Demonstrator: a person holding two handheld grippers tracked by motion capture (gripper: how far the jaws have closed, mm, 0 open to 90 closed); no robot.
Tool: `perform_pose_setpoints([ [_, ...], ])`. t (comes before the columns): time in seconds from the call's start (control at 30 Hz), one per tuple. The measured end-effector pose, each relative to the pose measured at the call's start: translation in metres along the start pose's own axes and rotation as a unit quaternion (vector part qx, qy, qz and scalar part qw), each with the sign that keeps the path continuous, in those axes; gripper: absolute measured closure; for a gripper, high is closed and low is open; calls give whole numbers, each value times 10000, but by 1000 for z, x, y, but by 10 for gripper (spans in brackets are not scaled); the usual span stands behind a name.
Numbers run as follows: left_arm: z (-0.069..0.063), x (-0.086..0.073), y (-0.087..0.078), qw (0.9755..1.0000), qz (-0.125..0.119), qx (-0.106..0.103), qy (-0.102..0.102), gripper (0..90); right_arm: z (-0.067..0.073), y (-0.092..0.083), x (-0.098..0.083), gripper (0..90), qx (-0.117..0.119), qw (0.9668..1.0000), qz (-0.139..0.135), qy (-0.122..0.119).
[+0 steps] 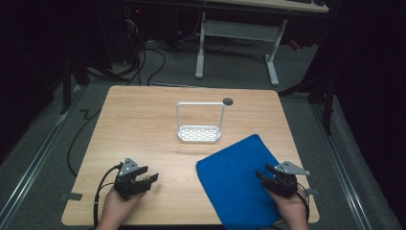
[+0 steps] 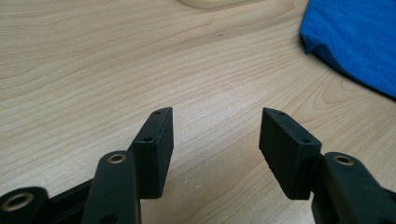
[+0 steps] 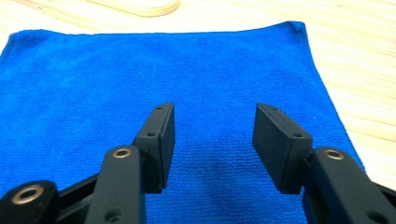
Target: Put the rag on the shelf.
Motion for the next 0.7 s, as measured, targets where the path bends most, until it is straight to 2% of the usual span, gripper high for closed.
perform_pose_setpoints([
  [0.07, 0, 0, 0, 10000, 6, 9, 8, 454, 1, 0, 0, 507, 16, 10000, 10, 30],
  [0.1, 0, 0, -1, 10000, 1, 10, 3, 454, 2, 0, 0, 528, 90, 10000, -3, 6],
  [0.13, 0, 0, -1, 10000, -20, 11, -19, 454, 7, 0, 1, 590, 213, 9998, 27, -49],
  [0.17, 0, 0, -1, 10000, -20, 11, -19, 454, 7, 0, 1, 590, 213, 9998, 27, -49],
  [0.2, 2, -1, -2, 10000, -16, 16, -54, 452, 16, 1, 3, 692, 399, 9991, 57, -125],
  [0.23, 2, -1, -2, 10000, -16, 16, -54, 449, 16, 1, 3, 692, 399, 9991, 57, -125],
  [0.27, 3, -1, -2, 10000, -25, 29, -81, 449, 21, 0, 3, 758, 507, 9985, 131, -134],
  [0.3, 4, -1, -2, 9999, -32, 46, -105, 446, 30, 0, 4, 817, 688, 9973, 157, -201],
  [0.33, 5, -1, -2, 9999, -32, 46, -122, 445, 43, 0, 4, 872, 954, 9944, 194, -409],
  [0.37, 5, -1, -2, 9999, -32, 46, -122, 444, 43, 0, 4, 872, 954, 9944, 194, -409],
  [0.4, 6, -1, -2, 9999, -33, 52, -132, 443, 62, 2, 4, 889, 1330, 9884, 256, -689],
  [0.43, 6, -1, -2, 9999, -38, 57, -138, 443, 62, 2, 4, 889, 1330, 9884, 256, -689],
  [0.47, 7, -1, -3, 9999, -26, 69, -122, 443, 75, 6, 2, 888, 1446, 9848, 367, -885],
  [0.5, 7, -1, -3, 9999, -26, 69, -122, 443, 75, 6, 2, 888, 1446, 9848, 367, -885],
  [0.53, 7, 0, -3, 9999, -35, 79, -112, 443, 84, 11, -1, 889, 1436, 9822, 572, -1069],
  [0.7, 7, 1, -4, 9999, -79, 80, -113, 443, 95, 22, -7, 891, 1473, 9776, 812, -1268],
])
Point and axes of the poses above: each handheld gripper's, and its own axes: y roughly forward along the jaws, x roughly out of its top, z roughly to its left, the point moved 7 cm from there along y, roughly forward along the jaws, and after that the axes turned 1 degree about -z, right-handed, at the moved point
